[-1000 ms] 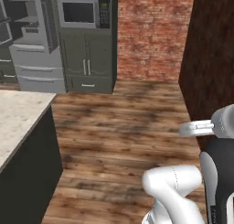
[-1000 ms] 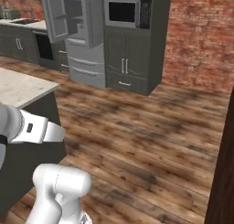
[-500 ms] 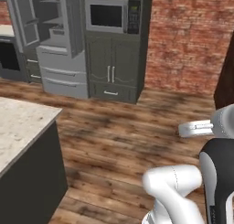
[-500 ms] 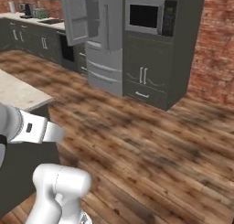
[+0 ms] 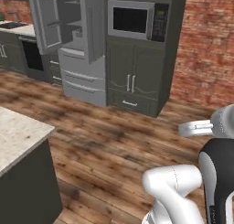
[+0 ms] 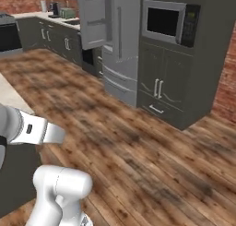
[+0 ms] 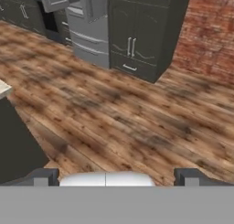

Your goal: Gather the avocado and squash from the fridge and place them on a tray on the dining counter. Then gather the chicken drumsticks from the fridge and place them on the other tray.

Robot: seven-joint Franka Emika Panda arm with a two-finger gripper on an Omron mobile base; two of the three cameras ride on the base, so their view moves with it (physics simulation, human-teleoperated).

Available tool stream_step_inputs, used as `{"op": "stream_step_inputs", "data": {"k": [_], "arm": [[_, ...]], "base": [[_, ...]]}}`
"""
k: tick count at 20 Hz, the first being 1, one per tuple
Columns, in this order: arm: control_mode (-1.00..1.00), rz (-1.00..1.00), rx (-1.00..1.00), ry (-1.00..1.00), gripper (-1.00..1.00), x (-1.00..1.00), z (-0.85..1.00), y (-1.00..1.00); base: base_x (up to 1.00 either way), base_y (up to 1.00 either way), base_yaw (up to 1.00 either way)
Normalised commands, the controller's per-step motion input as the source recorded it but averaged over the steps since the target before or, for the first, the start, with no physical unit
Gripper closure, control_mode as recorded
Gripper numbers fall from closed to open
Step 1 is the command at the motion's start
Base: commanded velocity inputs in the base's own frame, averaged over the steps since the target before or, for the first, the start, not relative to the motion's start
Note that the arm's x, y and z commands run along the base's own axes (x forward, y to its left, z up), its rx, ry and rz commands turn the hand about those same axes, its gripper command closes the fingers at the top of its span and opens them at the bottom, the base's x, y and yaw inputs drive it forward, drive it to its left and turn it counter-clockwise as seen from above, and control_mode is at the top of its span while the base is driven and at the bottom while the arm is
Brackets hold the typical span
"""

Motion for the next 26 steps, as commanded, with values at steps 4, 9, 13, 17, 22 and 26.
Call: {"op": "stream_step_inputs", "data": {"k": [4,9,13,17,22,26], "arm": [[1.00,0.00,0.00,0.00,-1.00,0.00,0.00,0.00],[1.00,0.00,0.00,0.00,-1.00,0.00,0.00,0.00],[1.00,0.00,0.00,0.00,-1.00,0.00,0.00,0.00],[1.00,0.00,0.00,0.00,-1.00,0.00,0.00,0.00],[1.00,0.00,0.00,0.00,-1.00,0.00,0.00,0.00],[1.00,0.00,0.00,0.00,-1.00,0.00,0.00,0.00]], "base": [[0.98,-0.56,0.36],[1.00,-0.51,0.37],[1.00,-0.45,0.38],[1.00,-0.38,0.40],[1.00,-0.27,0.42],[0.95,-0.19,0.42]]}}
